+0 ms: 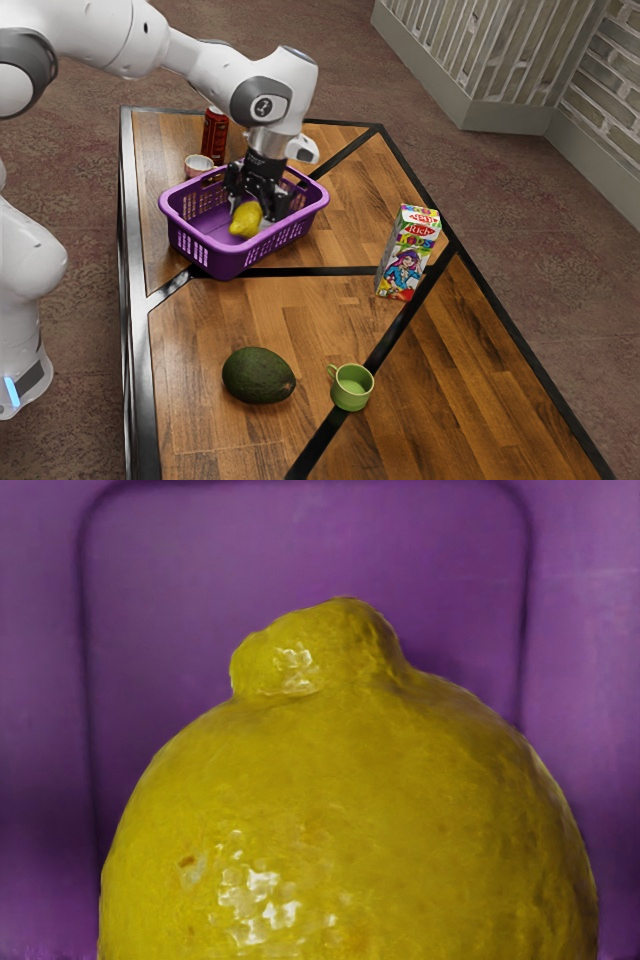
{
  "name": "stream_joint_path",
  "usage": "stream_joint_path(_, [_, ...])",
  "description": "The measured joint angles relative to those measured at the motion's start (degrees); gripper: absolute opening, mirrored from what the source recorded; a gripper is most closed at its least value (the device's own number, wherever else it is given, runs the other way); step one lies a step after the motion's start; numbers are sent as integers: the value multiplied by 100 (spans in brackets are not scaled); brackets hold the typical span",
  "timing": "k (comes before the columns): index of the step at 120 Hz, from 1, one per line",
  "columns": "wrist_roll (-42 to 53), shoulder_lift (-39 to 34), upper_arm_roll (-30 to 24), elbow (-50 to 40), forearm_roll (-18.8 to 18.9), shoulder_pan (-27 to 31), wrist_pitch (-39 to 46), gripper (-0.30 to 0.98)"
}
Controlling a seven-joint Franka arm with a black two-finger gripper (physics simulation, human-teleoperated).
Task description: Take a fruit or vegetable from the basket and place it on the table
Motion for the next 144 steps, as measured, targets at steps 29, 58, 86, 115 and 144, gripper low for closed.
stream_joint_path(29, [2, -25, 4, 19, -43, 2, -80, 33])
stream_joint_path(58, [-7, -235, 47, 541, 4, 10, -908, 16])
stream_joint_path(86, [5, -245, 122, 1565, 146, -1, -1987, 18])
stream_joint_path(115, [-14, -143, 75, 3235, 515, 8, -2562, 16])
stream_joint_path(144, [-29, 822, 161, 3685, 1238, 200, -454, 18])
